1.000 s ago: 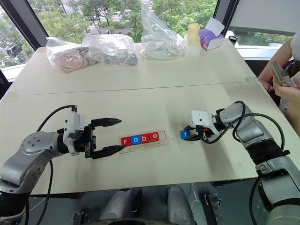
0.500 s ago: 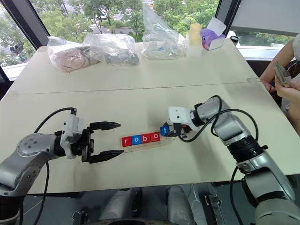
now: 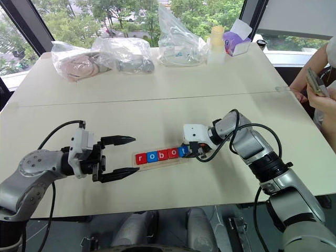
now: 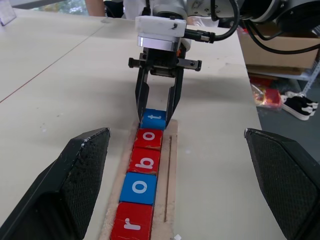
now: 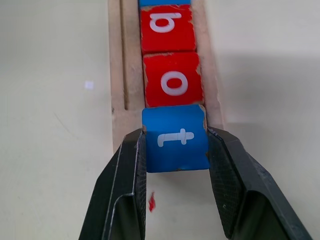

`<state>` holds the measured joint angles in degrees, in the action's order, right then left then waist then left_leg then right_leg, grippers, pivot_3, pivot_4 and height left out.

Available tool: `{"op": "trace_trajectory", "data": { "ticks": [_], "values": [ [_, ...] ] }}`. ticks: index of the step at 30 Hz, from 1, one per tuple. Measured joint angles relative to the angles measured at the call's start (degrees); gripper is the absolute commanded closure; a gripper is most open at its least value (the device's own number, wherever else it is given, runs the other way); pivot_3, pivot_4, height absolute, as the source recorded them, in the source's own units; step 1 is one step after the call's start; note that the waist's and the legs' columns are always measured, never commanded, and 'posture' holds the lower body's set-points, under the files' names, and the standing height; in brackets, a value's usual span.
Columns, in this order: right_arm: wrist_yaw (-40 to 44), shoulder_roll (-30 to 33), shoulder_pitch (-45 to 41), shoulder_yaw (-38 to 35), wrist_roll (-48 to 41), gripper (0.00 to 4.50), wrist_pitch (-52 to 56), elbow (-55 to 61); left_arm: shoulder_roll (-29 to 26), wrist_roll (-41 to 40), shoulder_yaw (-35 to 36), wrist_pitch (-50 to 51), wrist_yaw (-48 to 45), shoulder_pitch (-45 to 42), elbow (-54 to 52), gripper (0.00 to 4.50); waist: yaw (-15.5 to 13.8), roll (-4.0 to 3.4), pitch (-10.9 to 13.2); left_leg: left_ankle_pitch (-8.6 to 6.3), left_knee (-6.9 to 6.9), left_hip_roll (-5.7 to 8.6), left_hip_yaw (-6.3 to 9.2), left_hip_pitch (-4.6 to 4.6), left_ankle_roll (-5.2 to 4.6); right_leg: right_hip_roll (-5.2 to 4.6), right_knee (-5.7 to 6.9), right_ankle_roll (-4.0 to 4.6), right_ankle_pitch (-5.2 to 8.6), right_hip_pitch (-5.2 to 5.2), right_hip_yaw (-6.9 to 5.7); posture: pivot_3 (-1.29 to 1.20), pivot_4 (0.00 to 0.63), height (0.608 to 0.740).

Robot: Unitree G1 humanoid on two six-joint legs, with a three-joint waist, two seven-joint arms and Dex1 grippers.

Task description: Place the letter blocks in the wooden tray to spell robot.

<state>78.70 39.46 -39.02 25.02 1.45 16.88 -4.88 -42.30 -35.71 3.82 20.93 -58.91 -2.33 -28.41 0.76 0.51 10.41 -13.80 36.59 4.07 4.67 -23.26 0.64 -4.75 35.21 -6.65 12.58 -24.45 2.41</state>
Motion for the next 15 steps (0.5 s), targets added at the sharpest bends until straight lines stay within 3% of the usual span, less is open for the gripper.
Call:
{"op": "trace_trajectory", "data": {
  "ticks": [15],
  "values": [
    [-0.5,-2.3,-0.5,0.6,0.8,3.34,0.2,-0.2,0.6,0.0,0.0,0.1,2.0,0.4,-1.4,0.00,0.1,0.00,0.0,0.00,0.00,0.00,0.01,0.02,0.00,0.02,0.01,-0.01,-0.01,0.00,0.00,0.00,0.150,0.740]
  ]
}}
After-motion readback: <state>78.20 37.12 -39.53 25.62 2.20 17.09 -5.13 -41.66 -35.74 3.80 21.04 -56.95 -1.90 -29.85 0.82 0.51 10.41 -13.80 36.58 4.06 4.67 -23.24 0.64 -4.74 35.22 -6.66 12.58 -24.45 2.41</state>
